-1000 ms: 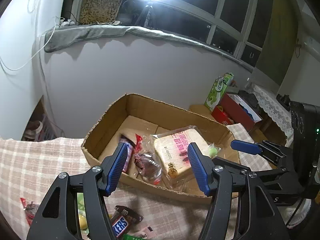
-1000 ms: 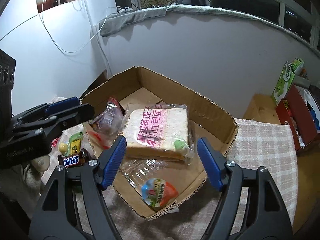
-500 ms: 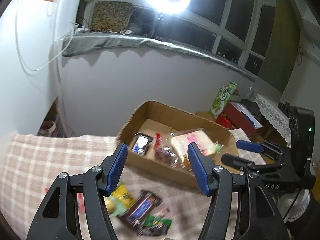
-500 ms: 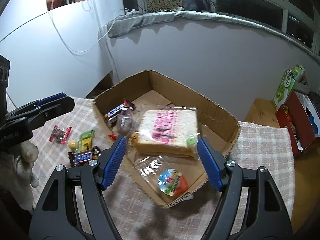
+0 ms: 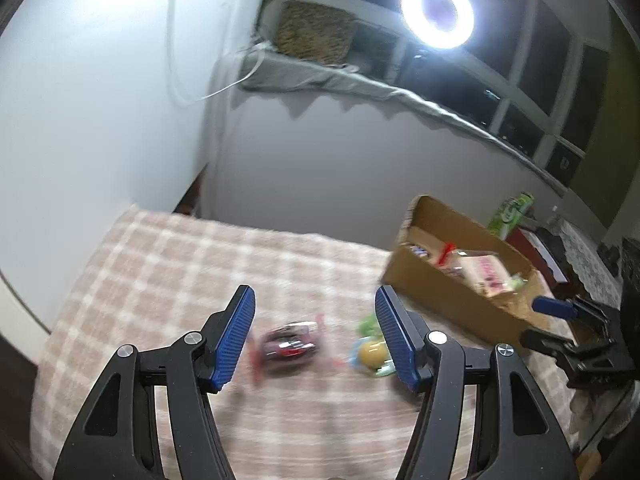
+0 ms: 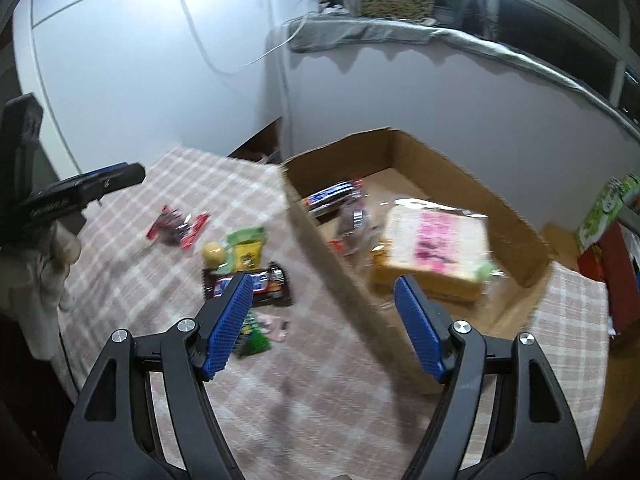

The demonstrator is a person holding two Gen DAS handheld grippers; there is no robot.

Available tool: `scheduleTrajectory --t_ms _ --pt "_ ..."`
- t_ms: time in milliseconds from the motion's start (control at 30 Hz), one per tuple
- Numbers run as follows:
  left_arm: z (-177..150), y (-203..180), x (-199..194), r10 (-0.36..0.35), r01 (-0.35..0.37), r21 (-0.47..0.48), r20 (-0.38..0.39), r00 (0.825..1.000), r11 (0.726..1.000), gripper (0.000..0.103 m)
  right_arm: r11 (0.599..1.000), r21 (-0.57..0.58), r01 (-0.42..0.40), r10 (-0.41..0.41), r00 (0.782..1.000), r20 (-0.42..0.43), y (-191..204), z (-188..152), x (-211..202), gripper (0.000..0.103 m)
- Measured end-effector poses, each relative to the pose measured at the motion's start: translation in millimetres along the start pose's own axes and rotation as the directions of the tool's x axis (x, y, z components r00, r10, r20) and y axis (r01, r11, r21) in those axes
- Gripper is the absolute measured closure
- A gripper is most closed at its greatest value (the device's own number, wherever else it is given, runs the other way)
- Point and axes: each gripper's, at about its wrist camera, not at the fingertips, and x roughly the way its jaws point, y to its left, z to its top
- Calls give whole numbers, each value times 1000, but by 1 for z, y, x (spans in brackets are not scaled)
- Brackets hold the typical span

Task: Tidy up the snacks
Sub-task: 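Withdraw both tools from the box back toward the table snacks, then lower the left tool onto a red-wrapped pastry packet and close on it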

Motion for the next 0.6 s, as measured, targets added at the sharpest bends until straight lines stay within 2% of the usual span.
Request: scheduleTrajectory --t_ms 167,433,500,567,600 --pt "-7 26 7 10 -12 -64 -29 1000 998 41 997 -68 -36 34 999 -34 29 -7 16 27" --pt "-14 28 16 3 -7 -61 -60 998 998 41 979 -175 -103 84 990 -113 60 -19 39 27" --pt "-14 29 18 0 -4 -65 -66 998 998 41 975 -194 -107 83 988 -130 64 -21 44 30" --pt "-14 30 22 -5 -1 -68 -77 997 998 41 971 -208 -119 88 985 -150 67 -24 50 39" --pt "-13 30 24 -6 0 -67 -82 997 998 41 970 -211 -124 91 983 -159 68 -25 53 39"
